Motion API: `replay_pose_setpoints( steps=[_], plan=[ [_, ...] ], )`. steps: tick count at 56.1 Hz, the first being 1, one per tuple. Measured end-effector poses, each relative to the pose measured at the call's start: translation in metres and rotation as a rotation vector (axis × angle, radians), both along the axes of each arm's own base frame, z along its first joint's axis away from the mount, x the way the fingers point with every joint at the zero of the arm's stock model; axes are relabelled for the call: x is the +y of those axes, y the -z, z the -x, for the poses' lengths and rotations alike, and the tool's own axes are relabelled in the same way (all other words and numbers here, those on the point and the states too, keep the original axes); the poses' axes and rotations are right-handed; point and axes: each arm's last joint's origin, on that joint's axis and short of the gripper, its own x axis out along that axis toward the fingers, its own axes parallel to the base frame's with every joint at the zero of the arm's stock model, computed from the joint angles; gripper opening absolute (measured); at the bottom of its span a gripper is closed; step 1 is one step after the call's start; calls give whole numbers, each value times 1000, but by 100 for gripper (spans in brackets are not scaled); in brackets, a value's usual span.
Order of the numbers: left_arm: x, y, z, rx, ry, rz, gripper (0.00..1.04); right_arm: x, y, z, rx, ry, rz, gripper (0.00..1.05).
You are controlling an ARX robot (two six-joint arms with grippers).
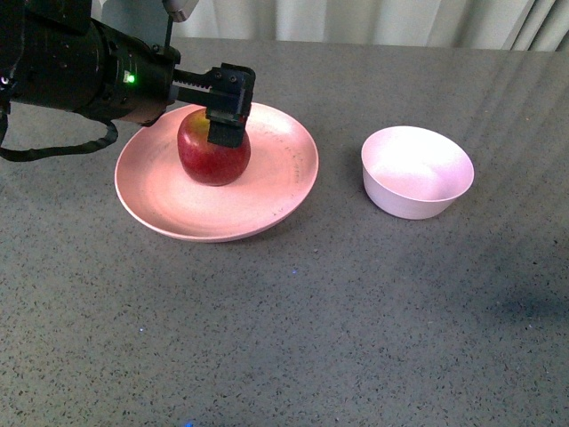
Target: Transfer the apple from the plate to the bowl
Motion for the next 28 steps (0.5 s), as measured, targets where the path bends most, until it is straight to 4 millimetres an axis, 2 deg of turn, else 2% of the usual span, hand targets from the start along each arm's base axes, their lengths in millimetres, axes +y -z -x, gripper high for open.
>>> replay_pose_setpoints(
  steps=[28],
  plan=[
    [-4,14,-8,16,-10,-44,96,0,0,0,0,0,0,96]
  ],
)
